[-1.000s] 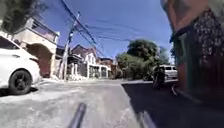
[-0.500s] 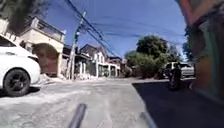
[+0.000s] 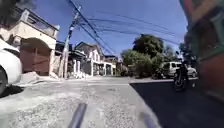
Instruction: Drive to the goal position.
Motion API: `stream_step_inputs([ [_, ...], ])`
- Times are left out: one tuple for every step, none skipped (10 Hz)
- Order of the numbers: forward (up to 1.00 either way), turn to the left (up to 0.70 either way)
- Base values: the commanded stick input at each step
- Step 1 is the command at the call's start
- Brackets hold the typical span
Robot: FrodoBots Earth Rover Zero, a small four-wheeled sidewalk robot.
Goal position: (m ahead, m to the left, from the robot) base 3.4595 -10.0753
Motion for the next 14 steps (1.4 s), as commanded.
stream_step_inputs([
  [1.00,-0.40],
  [1.00,-0.40],
  [1.00,-0.37],
  [1.00,0.02],
  [1.00,0.09],
  [1.00,0.02],
  [1.00,0.00],
  [1.00,0.03],
  [1.00,0.14],
  [1.00,0.18],
  [1.00,0.08],
  [1.00,0.14],
  [1.00,0.11],
  [1.00,0.00],
])
